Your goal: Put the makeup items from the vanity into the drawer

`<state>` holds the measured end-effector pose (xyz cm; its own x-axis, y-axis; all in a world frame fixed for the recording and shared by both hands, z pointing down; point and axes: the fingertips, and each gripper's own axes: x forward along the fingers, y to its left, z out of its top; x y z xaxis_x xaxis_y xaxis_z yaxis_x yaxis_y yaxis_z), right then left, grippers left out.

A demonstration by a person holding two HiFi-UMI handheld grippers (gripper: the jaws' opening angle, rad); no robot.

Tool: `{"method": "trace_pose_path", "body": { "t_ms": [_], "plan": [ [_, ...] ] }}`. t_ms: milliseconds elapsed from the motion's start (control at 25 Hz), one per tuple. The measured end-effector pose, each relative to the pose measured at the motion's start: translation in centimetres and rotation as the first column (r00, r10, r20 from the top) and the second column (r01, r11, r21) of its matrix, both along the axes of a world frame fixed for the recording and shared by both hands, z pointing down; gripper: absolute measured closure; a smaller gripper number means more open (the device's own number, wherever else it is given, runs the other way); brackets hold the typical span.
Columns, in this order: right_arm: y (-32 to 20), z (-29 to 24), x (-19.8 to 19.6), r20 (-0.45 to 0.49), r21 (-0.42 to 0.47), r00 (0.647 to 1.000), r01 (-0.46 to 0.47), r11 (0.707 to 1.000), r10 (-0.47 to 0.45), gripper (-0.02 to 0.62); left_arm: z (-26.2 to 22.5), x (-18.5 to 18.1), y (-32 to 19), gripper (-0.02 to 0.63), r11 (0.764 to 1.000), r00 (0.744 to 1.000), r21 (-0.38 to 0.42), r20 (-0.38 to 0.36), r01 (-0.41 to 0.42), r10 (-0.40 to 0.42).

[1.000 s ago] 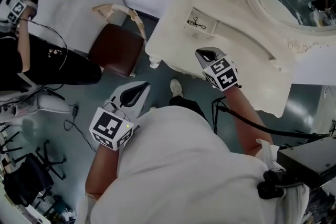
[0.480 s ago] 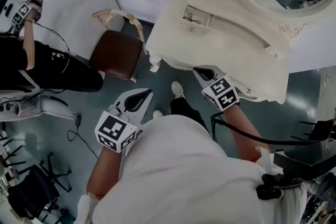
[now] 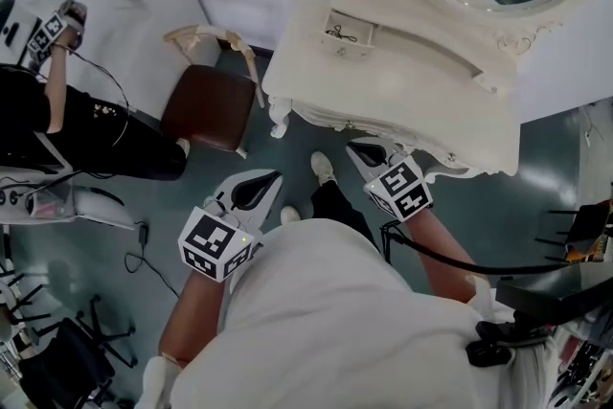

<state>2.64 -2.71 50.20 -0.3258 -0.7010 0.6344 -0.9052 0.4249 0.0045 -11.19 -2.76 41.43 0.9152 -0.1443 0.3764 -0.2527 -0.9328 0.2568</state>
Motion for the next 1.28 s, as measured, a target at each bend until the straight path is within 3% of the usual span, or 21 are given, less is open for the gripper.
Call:
{"method": "trace_pose_path", "body": {
  "t_ms": [560, 1280],
  "plan": [
    [2.4, -0.8, -3.2, 0.009, 0.029, 1.000, 0.026, 0.999, -0.026, 0.595, 0.3, -1.6, 1.9, 0.604, 1.000, 1.000, 0.006, -0.008, -0.011, 0.011],
    [3.3, -2.0, -3.3, 0.003, 0.055, 1.000, 0.010, 0.998, -0.010, 0.595, 0.1, -1.0, 2.7, 0.604, 0.998, 0.998, 0.017, -0.003, -0.055, 0.055]
  ]
}}
